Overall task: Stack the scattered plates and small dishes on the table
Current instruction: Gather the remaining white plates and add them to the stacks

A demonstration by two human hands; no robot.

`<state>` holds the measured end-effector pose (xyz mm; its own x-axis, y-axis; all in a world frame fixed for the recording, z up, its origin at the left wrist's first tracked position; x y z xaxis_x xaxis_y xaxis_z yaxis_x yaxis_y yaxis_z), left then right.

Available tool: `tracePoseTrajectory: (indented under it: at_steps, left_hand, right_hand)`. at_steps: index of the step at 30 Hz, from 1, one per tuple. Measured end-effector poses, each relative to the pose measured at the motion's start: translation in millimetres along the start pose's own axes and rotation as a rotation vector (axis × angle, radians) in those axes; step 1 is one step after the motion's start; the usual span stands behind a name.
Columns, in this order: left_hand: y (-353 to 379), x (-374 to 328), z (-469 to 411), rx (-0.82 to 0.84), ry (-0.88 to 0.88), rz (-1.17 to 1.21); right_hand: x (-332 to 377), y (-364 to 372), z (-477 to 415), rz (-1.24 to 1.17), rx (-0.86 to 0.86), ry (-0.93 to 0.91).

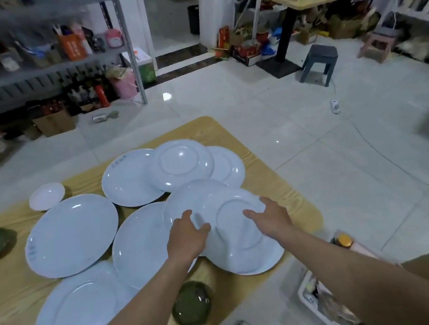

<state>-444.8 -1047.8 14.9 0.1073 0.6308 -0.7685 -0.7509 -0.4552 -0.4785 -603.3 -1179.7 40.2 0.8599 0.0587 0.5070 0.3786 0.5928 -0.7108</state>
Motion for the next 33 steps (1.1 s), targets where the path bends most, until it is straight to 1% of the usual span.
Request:
tracePoseTrajectory:
  at_steps: [3,7,12,19,25,31,33]
  left_hand:
    - [17.4,-3.9,-3.9,-0.052,-0.092,0.076]
    - [28.3,-5.0,-6.0,-0.092,-0.163,0.106]
    - [36.2,-7.1,-6.5,-0.121,-0.216,0.116]
    - [40.3,-11.7,-3.8,-0.174,-0.219,0.132]
    - [35.5,-18.3,0.3,-0.192,-0.209,0.071]
    - [31.5,-22.3,2.5,-0.204,-0.192,0.079]
    - [30.8,-26.3,5.7,-0.208,-0.186,0.084]
  right_hand:
    - [-13.8,-8.8,-18.5,-0.155,0.061,0.097]
    - [-25.9,-4.3,-37.4,-0.167,0.098,0.157]
    - [-30.3,-0.6,-50.6,-0.182,0.08,0.179]
    - [-34.9,2.7,-60.3,-0.24,0.083,0.209]
    - [-36.2,4.4,-64.3,-0.377,0.112,0.255]
    - [-38.8,-0.1,-62.8,-0.51,0.109,0.299]
    - [-38.4,-2.6,-61.8,-0.52,0.096,0.286]
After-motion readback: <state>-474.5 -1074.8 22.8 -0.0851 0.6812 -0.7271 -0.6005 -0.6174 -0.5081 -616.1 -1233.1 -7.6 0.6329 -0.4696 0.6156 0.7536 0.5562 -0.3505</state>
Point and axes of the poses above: each hand's wrist, its own z-axis away from the middle knuckle, its own y-axis out of the palm, x = y × z, the point moved 1 cm from there along -z, towards the middle knuckle, and after that the axes turned 11 degrees about z, right-handed, at the moved point
